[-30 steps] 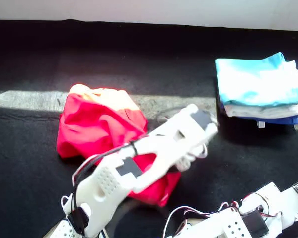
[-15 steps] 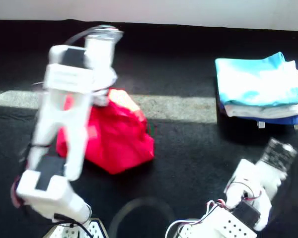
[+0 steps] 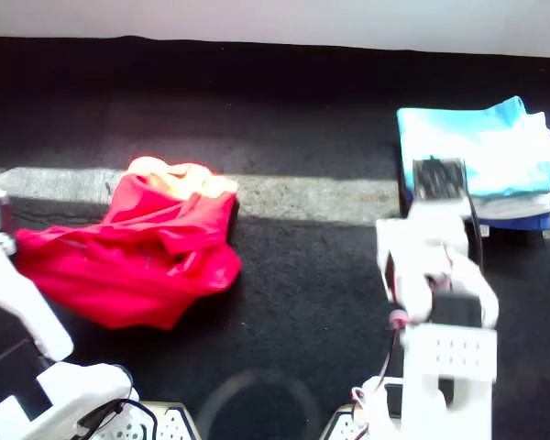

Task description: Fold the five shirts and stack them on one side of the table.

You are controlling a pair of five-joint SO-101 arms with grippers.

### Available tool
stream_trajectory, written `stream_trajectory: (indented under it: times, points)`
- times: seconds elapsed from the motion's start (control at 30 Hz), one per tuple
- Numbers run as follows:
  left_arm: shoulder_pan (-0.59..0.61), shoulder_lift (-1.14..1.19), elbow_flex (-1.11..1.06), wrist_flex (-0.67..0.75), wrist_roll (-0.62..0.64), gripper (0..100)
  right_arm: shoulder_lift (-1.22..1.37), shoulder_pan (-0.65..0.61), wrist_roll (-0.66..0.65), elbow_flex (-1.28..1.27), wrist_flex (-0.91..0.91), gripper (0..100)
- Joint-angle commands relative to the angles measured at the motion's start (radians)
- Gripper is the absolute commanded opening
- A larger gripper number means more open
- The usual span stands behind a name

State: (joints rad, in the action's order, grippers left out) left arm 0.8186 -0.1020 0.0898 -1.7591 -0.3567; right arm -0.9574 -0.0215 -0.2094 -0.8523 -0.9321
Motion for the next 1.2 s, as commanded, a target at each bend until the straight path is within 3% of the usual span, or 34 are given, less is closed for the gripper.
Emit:
stream_trajectory:
  times: [0.0, 0.2, 0.37, 0.53, 0.77, 1.17]
  points:
    - [0.081, 0.021, 0.005, 0.003, -0.026, 1, 0.228, -0.107, -0.003, 0.239, 0.008, 14.6]
    - [0.193, 0.053, 0.007, 0.141, -0.025, 1, 0.53, -0.325, 0.0, 0.487, -0.024, 14.6]
    - [0.196, 0.062, -0.004, 0.155, -0.025, 1, 0.843, -0.541, 0.097, 0.745, -0.136, 14.8]
    - [0.196, 0.062, 0.004, 0.155, -0.025, 1, 1.171, -0.697, 0.11, 0.97, -0.259, 14.9]
    - [0.196, 0.062, -0.002, 0.155, -0.025, 1, 1.471, -0.763, 0.15, 1.237, -0.381, 14.9]
    - [0.196, 0.062, -0.004, 0.157, -0.025, 1, 1.741, -0.812, 0.204, 1.584, -0.481, 15.0]
